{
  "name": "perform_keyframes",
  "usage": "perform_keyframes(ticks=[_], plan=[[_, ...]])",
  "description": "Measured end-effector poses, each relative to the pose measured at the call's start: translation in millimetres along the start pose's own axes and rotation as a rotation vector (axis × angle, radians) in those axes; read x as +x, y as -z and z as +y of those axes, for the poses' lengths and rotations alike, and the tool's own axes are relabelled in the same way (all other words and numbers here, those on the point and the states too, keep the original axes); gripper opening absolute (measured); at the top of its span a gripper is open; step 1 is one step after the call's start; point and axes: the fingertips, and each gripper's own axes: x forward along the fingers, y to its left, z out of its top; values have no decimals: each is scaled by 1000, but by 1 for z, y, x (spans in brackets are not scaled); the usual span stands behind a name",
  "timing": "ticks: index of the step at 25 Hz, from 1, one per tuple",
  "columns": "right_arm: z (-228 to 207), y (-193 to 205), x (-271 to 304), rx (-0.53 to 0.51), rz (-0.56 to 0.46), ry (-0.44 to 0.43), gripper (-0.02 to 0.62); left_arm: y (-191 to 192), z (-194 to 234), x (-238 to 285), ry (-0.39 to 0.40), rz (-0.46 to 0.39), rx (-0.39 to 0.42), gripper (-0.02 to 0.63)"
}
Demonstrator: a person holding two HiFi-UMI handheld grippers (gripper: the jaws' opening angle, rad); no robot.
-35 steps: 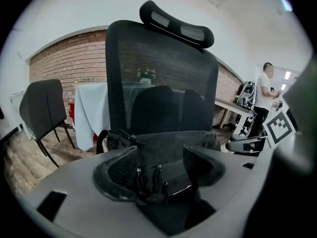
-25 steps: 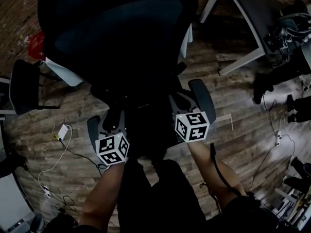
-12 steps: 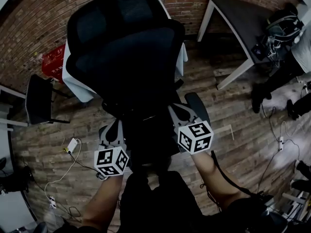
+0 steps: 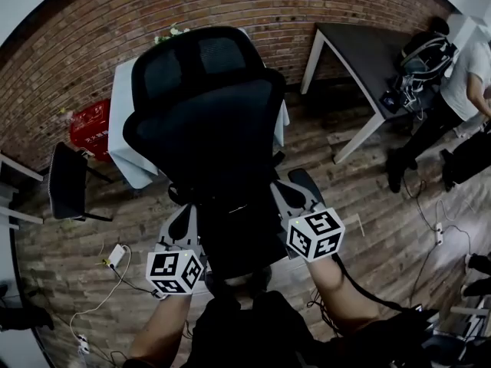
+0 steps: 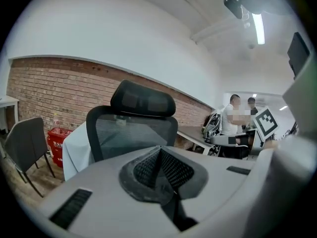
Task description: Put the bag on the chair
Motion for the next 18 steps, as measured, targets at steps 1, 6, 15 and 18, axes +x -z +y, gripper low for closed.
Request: perform_keyframes(ticks=[1, 6, 15, 18], plan=[[3, -4, -2, -3, -6, 4, 17, -6, 0, -2, 8, -5, -1, 11], [21, -25, -13, -29, -32, 19, 17, -32, -4, -16, 65, -36, -20, 11], [54, -65, -28, -74, -96, 26, 17, -82, -6, -41, 146, -130, -40, 11], [65, -72, -33, -84, -112, 28, 17, -93, -7, -49, 163, -154, -2, 10]])
